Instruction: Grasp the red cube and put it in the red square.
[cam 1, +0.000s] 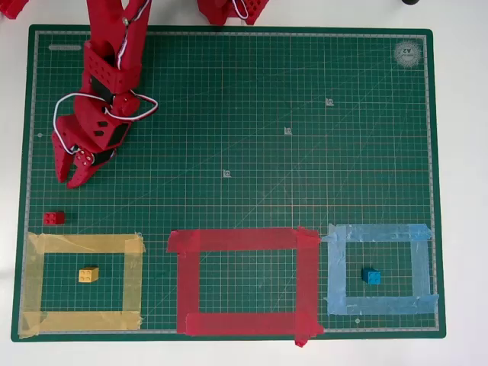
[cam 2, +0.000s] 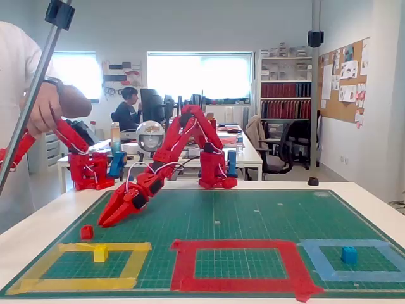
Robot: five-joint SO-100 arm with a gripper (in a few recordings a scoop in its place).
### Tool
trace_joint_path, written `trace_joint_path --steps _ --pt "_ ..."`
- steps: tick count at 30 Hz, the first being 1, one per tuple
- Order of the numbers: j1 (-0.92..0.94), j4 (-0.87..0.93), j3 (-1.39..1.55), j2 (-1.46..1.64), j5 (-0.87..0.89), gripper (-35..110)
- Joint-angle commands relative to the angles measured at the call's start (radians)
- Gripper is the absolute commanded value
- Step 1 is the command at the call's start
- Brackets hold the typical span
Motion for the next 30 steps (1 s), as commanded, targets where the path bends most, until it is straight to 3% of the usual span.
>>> trace_joint_path --steps 1,17,30 --pt "-0.023 -0.029 -0.069 0.003 -0.014 12" --pt "-0.08 -0.029 -0.341 -0.181 -0.015 21" --pt "-0.061 -0.029 -0.206 -0.075 -0.015 21"
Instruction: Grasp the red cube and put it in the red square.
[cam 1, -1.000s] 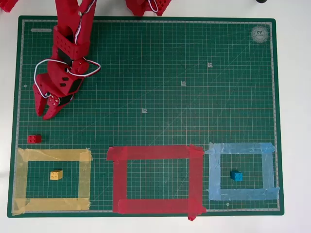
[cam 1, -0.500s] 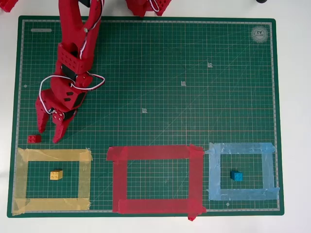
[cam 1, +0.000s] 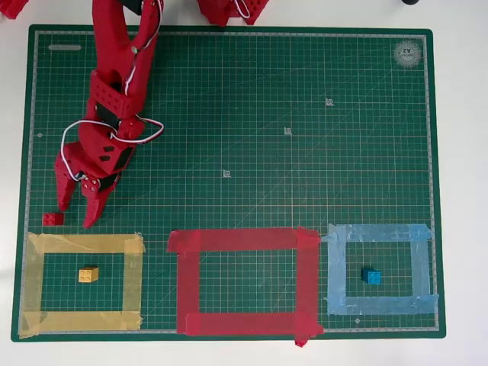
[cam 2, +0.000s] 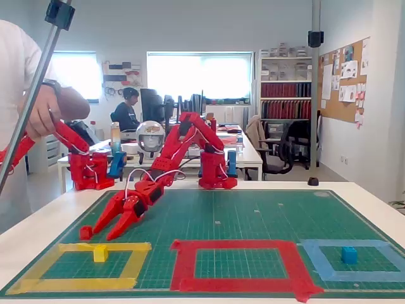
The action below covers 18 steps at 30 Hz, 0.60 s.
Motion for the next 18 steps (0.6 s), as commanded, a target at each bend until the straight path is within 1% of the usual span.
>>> trace_joint_path --steps 1,6,18 --pt "0.017 -0.018 0.057 0.12 -0.012 21" --pt "0.028 -0.018 0.095 0.167 -0.012 21" --pt "0.064 -0.018 0.051 0.143 -0.012 21"
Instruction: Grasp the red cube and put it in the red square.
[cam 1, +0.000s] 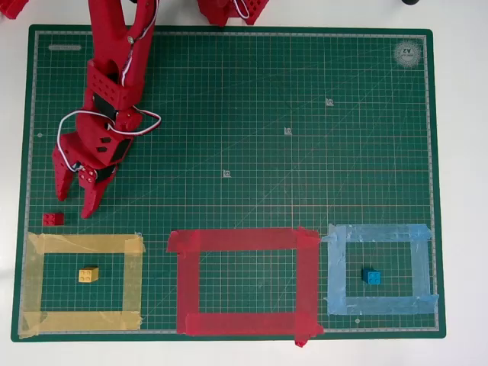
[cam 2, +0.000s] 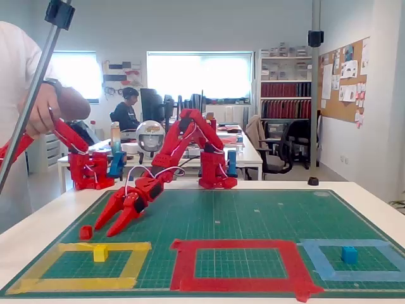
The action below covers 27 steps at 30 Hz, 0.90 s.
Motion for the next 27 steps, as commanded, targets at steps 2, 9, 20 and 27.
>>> trace_joint_path --steps 2,9,20,27 --pt "0.04 -0.018 -0.063 0.052 -0.012 21" --pt "0.049 -0.018 -0.181 -0.041 -0.014 25" --pt "0.049 -0.018 -0.222 -0.101 -0.032 29" --pt "0.044 -0.018 -0.29 -0.16 -0.032 29"
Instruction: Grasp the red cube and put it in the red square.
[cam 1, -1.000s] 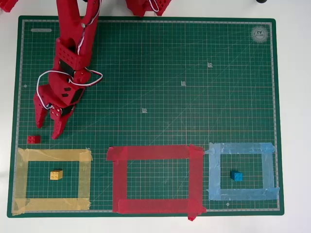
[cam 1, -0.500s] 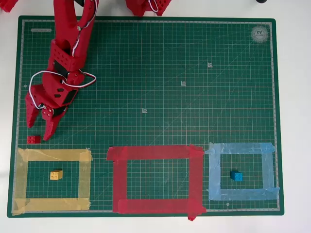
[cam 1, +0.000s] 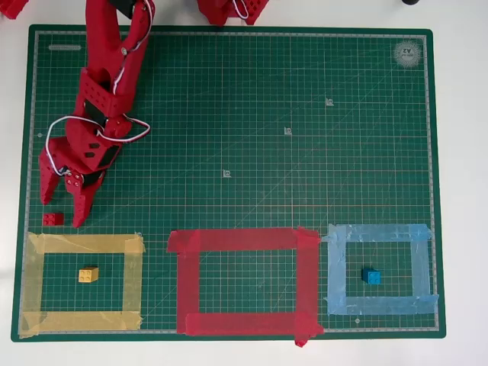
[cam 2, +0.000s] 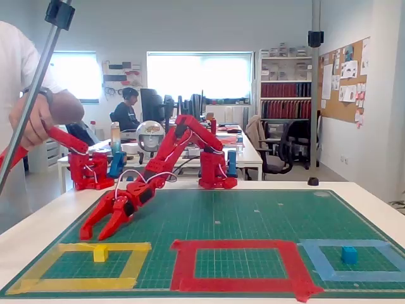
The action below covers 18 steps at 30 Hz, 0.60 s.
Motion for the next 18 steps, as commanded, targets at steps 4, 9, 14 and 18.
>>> trace_joint_path --steps 4,9,14,18 --pt "0.011 -0.015 -0.183 -0.091 -0.02 29" --pt "0.011 -0.014 -0.238 -0.146 -0.02 29" --pt "0.009 -0.014 -0.275 -0.189 -0.015 29" --pt "0.009 -0.015 -0.316 -0.233 -0.014 29"
